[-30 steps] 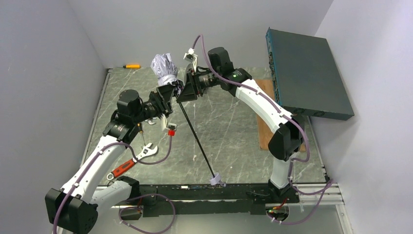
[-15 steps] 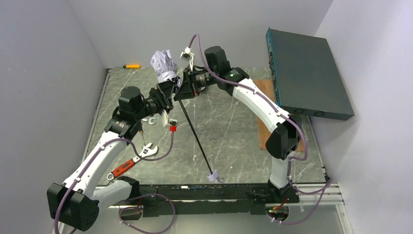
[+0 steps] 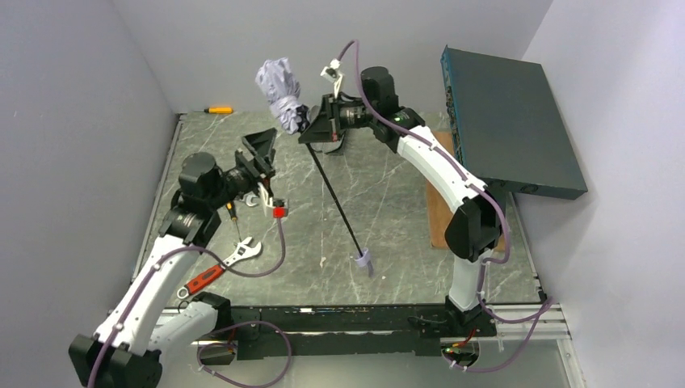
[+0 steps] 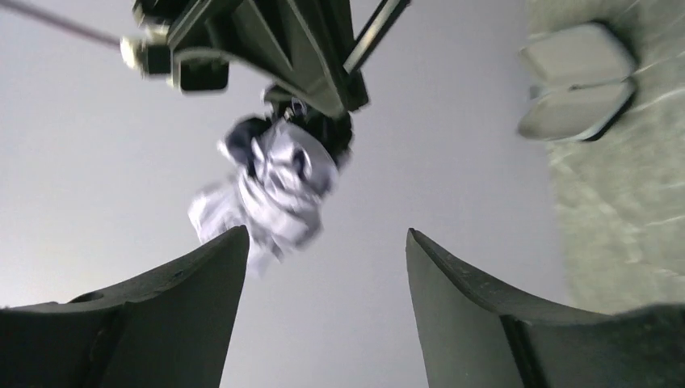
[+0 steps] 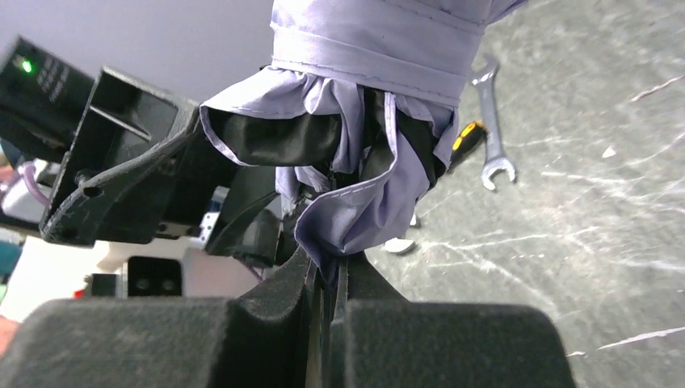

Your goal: Open the umbrella

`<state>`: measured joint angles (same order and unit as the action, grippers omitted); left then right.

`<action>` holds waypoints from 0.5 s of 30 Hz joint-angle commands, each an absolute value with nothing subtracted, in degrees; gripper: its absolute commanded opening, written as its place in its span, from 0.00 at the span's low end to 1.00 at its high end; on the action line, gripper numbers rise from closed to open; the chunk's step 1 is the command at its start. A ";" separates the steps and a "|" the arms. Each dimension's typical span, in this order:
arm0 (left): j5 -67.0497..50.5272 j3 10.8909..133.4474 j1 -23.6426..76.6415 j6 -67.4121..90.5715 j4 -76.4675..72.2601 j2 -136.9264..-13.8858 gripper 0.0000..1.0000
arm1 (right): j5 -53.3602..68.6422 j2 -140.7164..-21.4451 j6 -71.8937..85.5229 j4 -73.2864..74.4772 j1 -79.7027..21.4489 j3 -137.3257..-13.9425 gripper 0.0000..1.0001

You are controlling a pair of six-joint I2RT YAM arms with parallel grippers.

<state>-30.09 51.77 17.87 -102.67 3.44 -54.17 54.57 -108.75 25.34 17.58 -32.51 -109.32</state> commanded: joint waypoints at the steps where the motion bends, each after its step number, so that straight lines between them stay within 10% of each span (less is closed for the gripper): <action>1: -35.47 49.02 16.53 -83.47 9.17 -47.72 0.76 | 58.47 -104.07 34.50 -0.43 -29.20 -106.89 0.00; 10: -57.75 63.08 5.13 -11.12 9.27 -53.06 0.61 | 71.08 -106.09 46.77 -19.18 -28.48 -104.10 0.00; 15: -63.70 61.56 0.28 34.45 -19.13 -58.85 0.65 | 72.20 -105.47 41.83 -15.63 -28.84 -104.45 0.00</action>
<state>-52.73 62.39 3.16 -12.75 2.59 -55.96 68.34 -108.57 43.79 -11.18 -28.45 -103.35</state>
